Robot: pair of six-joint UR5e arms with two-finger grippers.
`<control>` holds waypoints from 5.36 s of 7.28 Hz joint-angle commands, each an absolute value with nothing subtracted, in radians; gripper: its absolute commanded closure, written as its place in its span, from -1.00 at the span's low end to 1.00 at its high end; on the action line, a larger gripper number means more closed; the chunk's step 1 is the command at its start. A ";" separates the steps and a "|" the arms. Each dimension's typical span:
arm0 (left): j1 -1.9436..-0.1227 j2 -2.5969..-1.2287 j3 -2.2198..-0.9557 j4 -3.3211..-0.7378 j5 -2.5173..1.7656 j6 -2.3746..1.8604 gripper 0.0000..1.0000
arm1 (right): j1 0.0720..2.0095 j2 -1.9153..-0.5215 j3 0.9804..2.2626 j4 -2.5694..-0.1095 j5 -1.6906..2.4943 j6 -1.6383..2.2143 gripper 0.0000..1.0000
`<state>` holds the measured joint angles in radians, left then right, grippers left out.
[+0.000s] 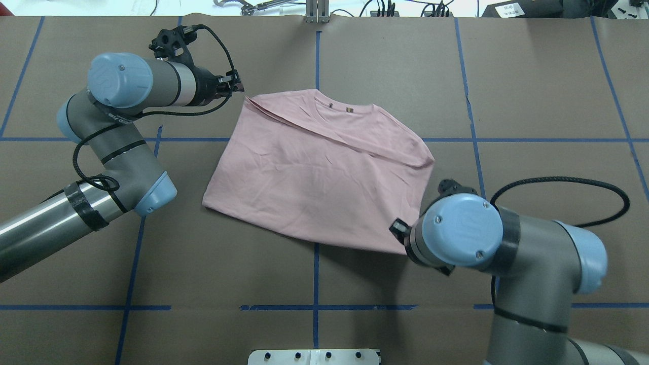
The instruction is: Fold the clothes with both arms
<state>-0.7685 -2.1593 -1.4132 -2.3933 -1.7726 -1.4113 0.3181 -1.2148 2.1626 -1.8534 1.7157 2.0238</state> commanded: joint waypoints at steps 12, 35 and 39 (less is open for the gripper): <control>-0.391 -1.973 -1.864 -1.737 -1.723 -1.724 -0.90 | 0.604 -1.180 2.169 -1.843 1.852 1.848 -1.00; -0.681 -2.216 -1.509 -1.933 -1.640 -1.424 1.00 | 0.633 -1.178 2.088 -1.740 1.852 1.858 -1.00; -0.753 -2.486 -1.090 -2.171 -1.641 -1.373 1.00 | 0.640 -1.177 2.089 -1.735 1.852 1.856 -1.00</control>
<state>-0.7361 -2.4090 -1.2144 -2.0954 -1.6419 -1.3799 0.6402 -1.1781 2.0879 -1.7363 1.8515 1.8557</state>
